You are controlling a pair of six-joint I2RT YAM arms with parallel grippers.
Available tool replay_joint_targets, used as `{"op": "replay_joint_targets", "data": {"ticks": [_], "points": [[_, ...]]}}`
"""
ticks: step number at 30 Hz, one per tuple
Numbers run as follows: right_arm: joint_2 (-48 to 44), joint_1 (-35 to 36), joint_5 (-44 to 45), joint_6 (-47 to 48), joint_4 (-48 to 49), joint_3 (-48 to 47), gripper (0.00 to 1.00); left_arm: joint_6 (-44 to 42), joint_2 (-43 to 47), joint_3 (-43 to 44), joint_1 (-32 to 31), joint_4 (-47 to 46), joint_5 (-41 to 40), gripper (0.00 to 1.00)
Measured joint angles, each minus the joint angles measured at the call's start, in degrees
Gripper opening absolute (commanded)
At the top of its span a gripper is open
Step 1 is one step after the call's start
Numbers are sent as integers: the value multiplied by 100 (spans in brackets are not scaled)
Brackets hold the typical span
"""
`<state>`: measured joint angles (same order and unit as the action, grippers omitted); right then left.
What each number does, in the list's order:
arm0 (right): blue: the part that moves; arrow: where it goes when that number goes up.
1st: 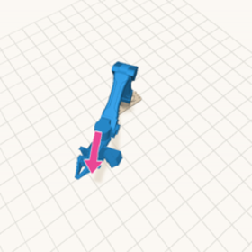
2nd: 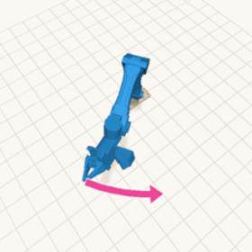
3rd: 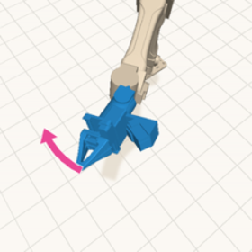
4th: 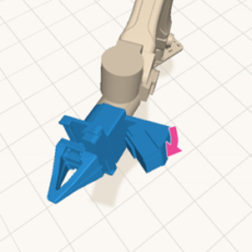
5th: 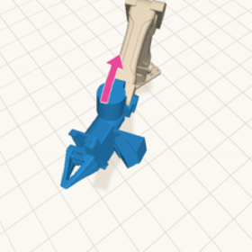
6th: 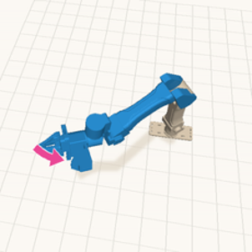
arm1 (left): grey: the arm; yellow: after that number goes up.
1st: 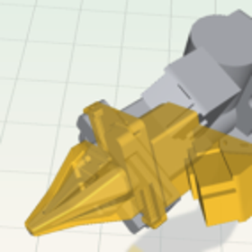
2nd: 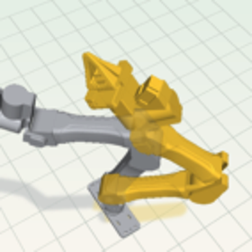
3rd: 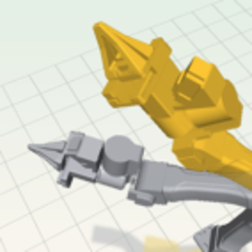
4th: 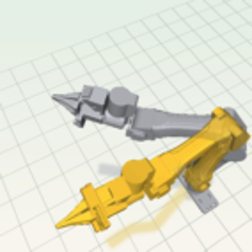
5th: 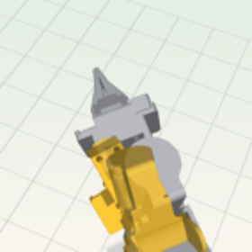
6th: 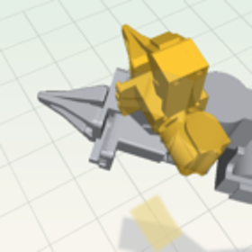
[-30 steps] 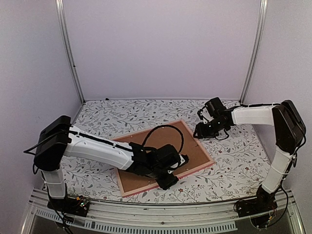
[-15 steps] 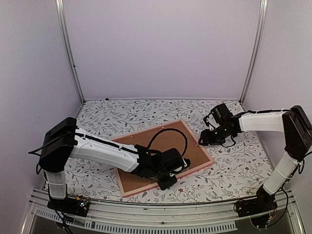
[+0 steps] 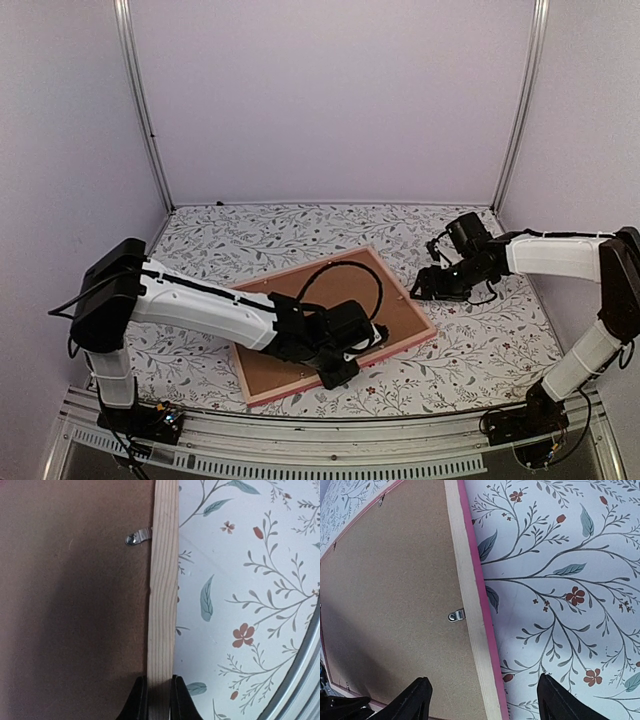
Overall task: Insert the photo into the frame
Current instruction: Pick up the photo frame from the center of the board, then pass from the left arm to the right
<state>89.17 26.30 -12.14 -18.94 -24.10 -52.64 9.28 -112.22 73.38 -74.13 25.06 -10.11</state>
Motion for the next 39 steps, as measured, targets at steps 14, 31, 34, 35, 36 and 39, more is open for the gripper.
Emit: {"op": "replay_joint_targets", "data": {"ticks": [14, 31, 34, 35, 36, 39], "points": [[-24, -581, -2105, -304, 603, 682, 74, -26, 787, -31, 48, 142, 52, 0], [4, -807, -3042, -911, 1429, 1078, 32, 63, 785, -310, 48, 35, -4, 1], [2, -809, -3075, -938, 1458, 1078, 29, 87, 785, -378, 48, -7, -26, 4], [2, -811, -3093, -935, 1471, 1078, 29, 90, 785, -393, 48, -24, -37, 5], [2, -811, -3108, -927, 1495, 1078, 29, 94, 785, -402, 48, -33, -48, 6], [2, -813, -3130, -883, 1519, 1073, 29, 107, 772, -404, 48, -37, -70, 9]]}}
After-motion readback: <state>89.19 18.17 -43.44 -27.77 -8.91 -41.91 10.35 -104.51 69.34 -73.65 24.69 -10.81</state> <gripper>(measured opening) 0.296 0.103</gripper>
